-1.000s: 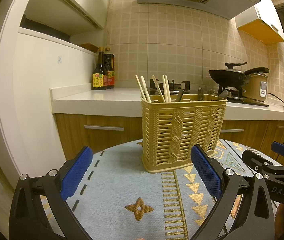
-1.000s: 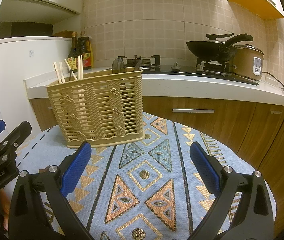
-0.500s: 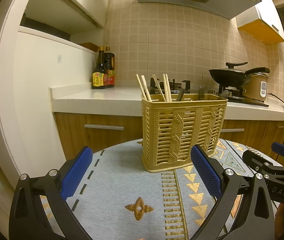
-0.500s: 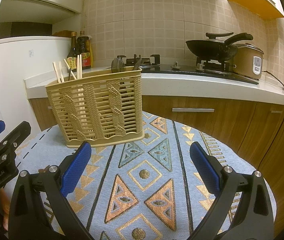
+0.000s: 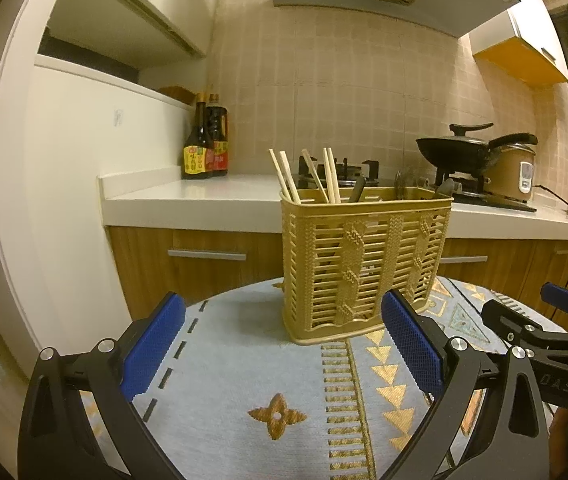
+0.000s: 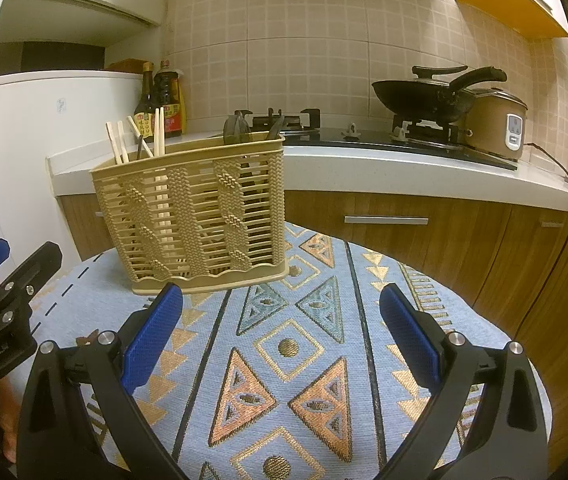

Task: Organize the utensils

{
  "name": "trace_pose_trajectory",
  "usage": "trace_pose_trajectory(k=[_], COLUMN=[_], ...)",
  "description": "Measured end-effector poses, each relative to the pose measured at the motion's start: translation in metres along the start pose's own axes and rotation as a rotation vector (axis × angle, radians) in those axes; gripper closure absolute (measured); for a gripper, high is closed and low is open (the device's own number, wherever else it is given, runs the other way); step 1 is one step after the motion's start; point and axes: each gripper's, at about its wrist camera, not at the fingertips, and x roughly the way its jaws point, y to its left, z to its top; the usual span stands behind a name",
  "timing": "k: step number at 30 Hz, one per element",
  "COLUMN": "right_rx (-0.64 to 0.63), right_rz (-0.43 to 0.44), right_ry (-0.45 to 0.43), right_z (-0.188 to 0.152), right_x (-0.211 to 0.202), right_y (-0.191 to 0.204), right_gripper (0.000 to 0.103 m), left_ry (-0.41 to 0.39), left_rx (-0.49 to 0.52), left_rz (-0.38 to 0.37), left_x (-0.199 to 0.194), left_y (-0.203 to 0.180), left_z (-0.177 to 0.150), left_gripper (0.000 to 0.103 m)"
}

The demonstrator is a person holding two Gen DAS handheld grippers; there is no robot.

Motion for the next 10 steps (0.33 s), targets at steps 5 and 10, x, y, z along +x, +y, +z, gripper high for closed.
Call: trace_pose_trajectory(k=[5,10], right_rx=[0.005,0.001], right_rz=[0.001,-0.001], right_ry=[0.001,0.000], right_z=[0.0000,-0.0002], right_x=[0.0002,0.0005], right_y=[0.0001,0.0012], right_gripper=[0.009,0.009], left_ry=[0.013,0.024], left_rx=[-0.014,-0.027], left_rz=[-0.011,-0.012], left_x=[0.0024,0.0042], left_y=[0.0034,0.0060], left_z=[0.0008,0.0008], left_gripper=[0.007,0.007])
